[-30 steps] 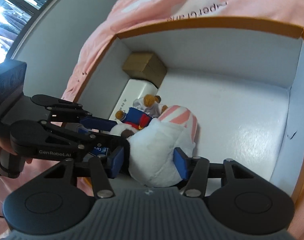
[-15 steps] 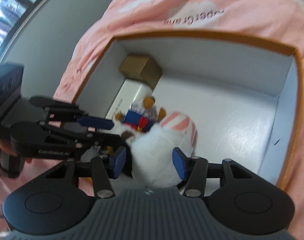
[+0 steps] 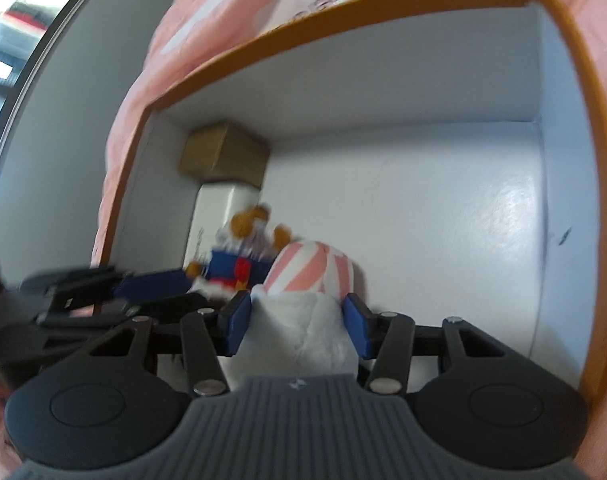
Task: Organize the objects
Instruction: 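Open both tools and lift them out of the orange box, then move both tools to the pink items lying beside the box, then grasp the pink carabiner pouch with the left tool while the right tool grasps the pink tube, then carry the pink pouch with the left tool while the right tool carries the pink tube over the box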
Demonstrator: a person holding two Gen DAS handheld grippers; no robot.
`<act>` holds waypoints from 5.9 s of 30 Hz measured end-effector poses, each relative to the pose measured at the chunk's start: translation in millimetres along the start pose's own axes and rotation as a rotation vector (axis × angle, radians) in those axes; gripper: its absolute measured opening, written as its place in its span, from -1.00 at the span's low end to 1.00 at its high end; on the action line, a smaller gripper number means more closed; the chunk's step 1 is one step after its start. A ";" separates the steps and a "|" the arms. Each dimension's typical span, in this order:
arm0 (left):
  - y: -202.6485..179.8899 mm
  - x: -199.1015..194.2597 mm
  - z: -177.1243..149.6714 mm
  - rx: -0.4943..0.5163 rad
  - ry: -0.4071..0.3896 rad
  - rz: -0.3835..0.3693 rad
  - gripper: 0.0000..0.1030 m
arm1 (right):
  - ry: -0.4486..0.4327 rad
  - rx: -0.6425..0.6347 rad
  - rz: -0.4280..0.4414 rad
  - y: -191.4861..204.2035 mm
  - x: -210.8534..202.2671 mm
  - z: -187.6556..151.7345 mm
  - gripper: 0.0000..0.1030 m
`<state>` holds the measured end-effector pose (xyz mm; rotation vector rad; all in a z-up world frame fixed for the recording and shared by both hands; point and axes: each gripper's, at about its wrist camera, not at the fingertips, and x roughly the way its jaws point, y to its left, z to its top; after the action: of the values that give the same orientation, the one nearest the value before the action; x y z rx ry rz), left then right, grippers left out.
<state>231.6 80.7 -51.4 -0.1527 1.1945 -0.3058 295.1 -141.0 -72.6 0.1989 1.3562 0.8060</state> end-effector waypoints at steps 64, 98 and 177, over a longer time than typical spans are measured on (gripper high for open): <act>-89.5 -34.8 -152.1 0.029 -0.124 -0.069 0.41 | -0.211 0.195 -0.169 9.0 -64.0 -230.1 -0.61; -96.5 13.1 -130.5 -0.046 -0.182 -0.055 -0.38 | -0.284 0.083 -0.420 -32.0 -87.7 -212.9 -0.49; -80.3 -108.6 -59.4 -0.101 -0.148 -0.272 -0.51 | -0.228 -0.189 -0.232 43.1 -199.4 -135.2 -0.65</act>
<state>127.9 41.1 45.8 -0.4217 1.0422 -0.4642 154.6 -275.3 76.2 -0.0157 1.0592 0.6889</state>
